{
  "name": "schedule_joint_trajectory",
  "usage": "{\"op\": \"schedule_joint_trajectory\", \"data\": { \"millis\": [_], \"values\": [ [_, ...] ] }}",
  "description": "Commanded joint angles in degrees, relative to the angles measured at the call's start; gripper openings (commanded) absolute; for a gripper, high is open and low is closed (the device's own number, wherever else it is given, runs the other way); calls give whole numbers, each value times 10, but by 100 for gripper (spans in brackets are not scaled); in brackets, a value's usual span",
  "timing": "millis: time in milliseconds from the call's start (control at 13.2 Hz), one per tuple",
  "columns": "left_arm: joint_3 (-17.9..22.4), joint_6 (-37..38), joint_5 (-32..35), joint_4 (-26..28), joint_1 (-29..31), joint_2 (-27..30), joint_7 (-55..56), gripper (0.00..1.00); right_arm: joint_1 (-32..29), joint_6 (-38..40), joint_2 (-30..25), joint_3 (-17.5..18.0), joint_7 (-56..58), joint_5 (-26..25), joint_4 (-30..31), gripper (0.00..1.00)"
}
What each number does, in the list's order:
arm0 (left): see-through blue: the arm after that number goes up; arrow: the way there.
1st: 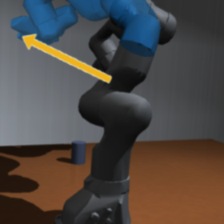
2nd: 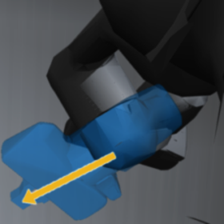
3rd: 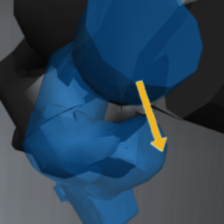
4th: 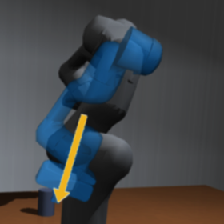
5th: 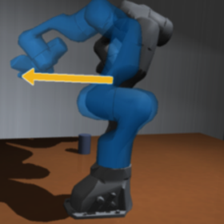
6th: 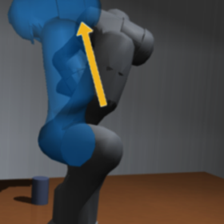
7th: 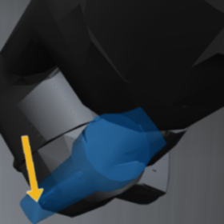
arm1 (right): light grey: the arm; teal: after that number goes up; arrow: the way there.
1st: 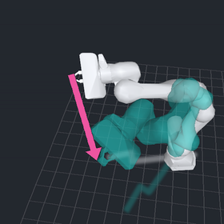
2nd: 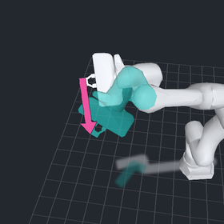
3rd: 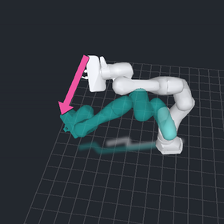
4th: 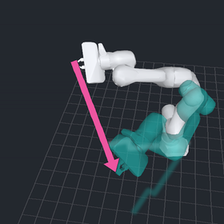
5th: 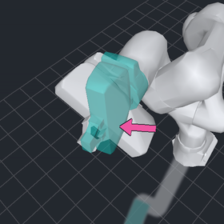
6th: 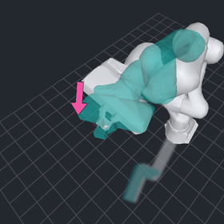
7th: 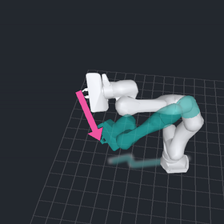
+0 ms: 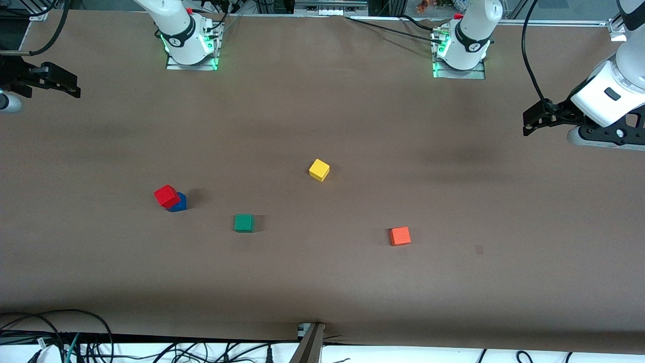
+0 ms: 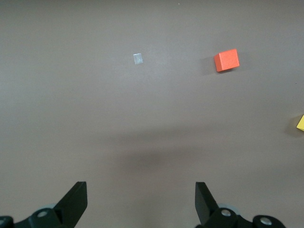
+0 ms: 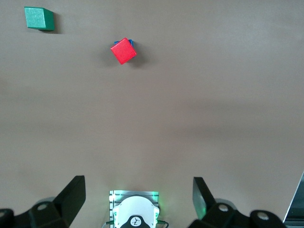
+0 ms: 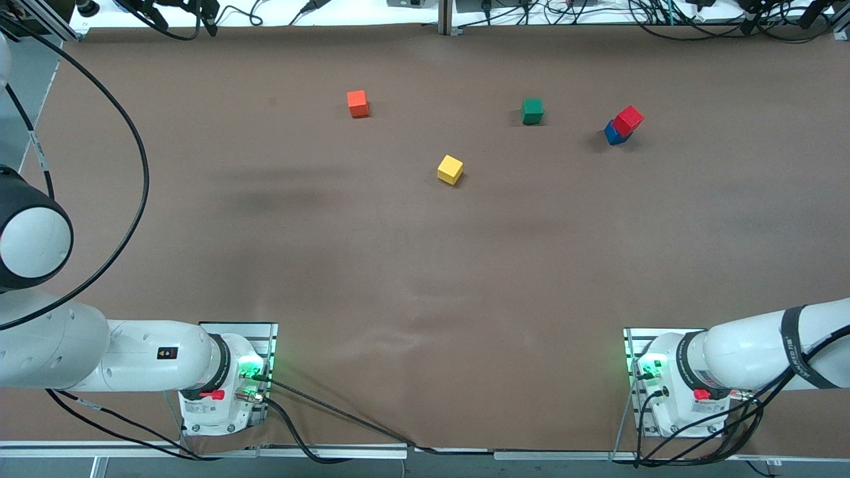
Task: Pass red block to right arm, stack on blue
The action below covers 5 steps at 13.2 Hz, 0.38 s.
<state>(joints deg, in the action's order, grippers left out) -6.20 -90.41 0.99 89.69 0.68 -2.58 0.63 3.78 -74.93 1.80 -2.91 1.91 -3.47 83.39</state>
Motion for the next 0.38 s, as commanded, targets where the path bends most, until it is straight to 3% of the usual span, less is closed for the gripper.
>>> {"op": "schedule_joint_trajectory", "data": {
  "millis": [0, 302],
  "values": [
    [-2, 10, -9, -7, 2, 2, 2, 100, -6, 3, -3, 5, 4, -3, -1, 100],
    [-1, 9, -9, -7, 2, 2, 0, 100, -6, 1, -3, 5, 4, -2, -1, 100]
  ]
}}
